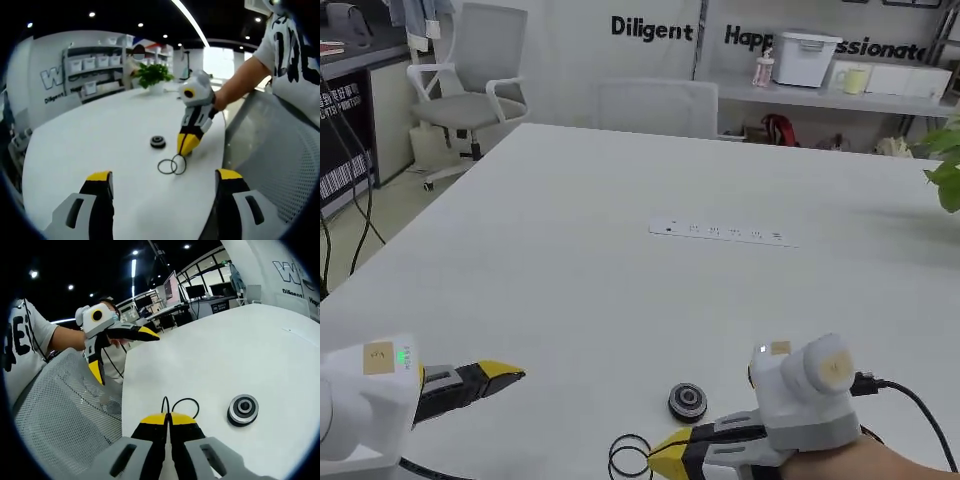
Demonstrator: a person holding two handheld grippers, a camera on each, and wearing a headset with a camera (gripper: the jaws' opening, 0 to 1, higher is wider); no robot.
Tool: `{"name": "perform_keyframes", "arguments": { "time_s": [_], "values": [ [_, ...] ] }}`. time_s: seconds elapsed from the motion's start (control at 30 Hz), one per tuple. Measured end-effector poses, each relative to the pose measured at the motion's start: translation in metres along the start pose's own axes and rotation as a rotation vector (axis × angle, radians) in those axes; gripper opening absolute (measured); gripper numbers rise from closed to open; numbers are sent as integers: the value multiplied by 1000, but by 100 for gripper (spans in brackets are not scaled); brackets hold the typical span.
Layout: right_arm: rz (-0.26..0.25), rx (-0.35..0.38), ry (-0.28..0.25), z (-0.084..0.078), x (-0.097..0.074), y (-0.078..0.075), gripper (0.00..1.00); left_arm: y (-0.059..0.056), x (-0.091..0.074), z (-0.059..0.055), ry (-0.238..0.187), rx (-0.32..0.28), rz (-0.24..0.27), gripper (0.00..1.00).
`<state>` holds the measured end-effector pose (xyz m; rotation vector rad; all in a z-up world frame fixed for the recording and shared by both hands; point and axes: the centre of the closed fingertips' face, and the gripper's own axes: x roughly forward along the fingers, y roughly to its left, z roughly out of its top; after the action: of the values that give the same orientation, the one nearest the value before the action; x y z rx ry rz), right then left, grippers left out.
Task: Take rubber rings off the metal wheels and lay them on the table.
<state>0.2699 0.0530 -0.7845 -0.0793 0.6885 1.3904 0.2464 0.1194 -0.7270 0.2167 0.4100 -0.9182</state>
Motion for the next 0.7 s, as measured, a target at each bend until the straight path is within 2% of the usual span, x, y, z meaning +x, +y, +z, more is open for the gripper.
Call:
{"name": "perform_keyframes", "arguments": {
  "time_s": [0.13,0.27,0.6,0.7],
  "values": [
    [-7,-29,27,-3,4,1,0,0,0,-2,4,-3,1,85],
    [-46,-79,58,-6,6,-6,0,1,1,-4,9,-4,0,85],
    [-90,-190,103,-10,6,-10,0,2,1,-7,17,-7,0,84],
    [-93,-206,106,-10,6,-11,5,2,2,-7,17,-8,-1,84]
  ]
}}
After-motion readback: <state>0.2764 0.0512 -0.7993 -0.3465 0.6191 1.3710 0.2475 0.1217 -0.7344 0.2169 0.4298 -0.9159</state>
